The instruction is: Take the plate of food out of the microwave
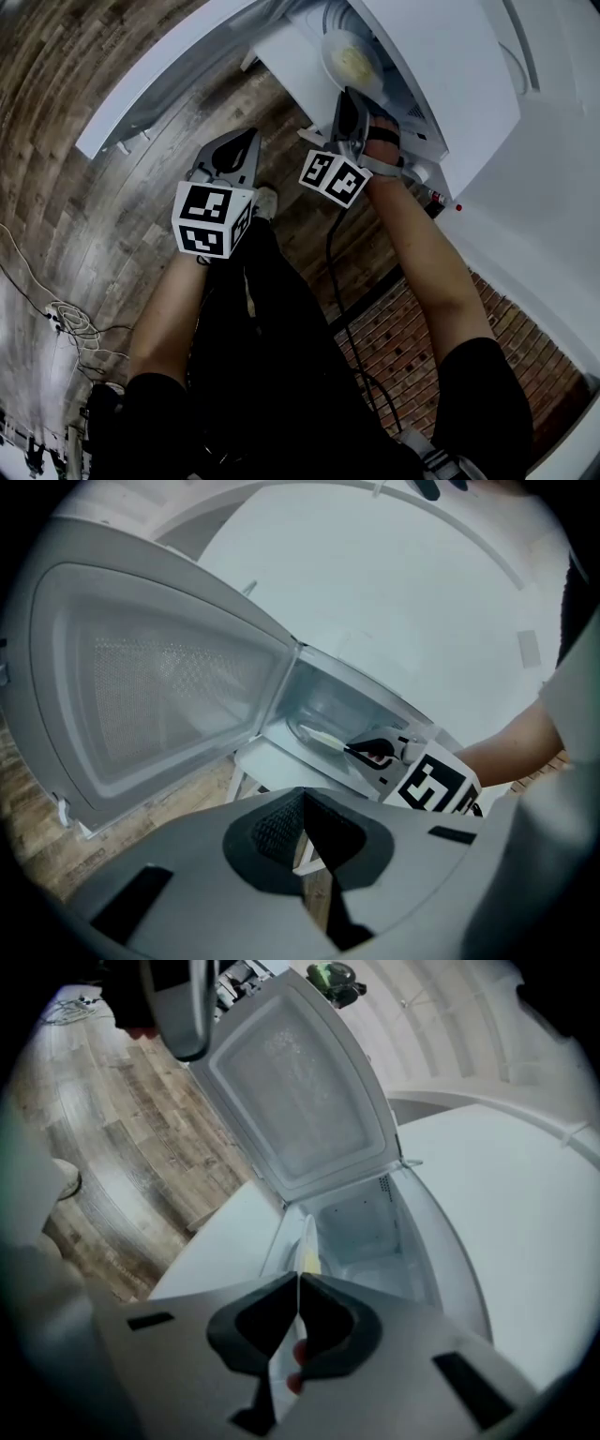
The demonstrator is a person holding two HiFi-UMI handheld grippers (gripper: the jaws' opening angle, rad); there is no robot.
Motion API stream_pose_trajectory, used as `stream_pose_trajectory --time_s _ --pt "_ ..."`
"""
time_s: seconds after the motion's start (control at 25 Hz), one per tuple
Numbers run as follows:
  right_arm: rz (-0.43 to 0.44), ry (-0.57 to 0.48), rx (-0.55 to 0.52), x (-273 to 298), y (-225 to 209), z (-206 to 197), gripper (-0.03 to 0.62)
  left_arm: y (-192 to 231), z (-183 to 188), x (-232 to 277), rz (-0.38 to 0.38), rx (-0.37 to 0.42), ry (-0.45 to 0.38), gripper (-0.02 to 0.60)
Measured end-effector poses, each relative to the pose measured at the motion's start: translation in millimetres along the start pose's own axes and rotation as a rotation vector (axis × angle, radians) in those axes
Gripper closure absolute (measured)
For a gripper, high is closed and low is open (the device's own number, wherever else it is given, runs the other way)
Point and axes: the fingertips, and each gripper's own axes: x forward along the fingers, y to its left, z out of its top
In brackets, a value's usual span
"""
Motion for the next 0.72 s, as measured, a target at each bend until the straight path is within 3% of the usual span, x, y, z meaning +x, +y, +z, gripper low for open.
stream_pose_trajectory --time_s 0.32,0.56,0.72 --pt "-0.020 -0.165 -0.158 -45 -12 22 0.576 -1 28 -16 0.026 -0.001 -0.069 0.586" --pt "-0.032 -0.273 -0.180 -102 -38 57 0.575 -11 63 -45 0.039 0.012 -0.110 0.586" --pt "-0.045 -0.292 -0.155 -140 -73 79 0.574 -23 98 -74 0.047 0.028 -0.136 0.586"
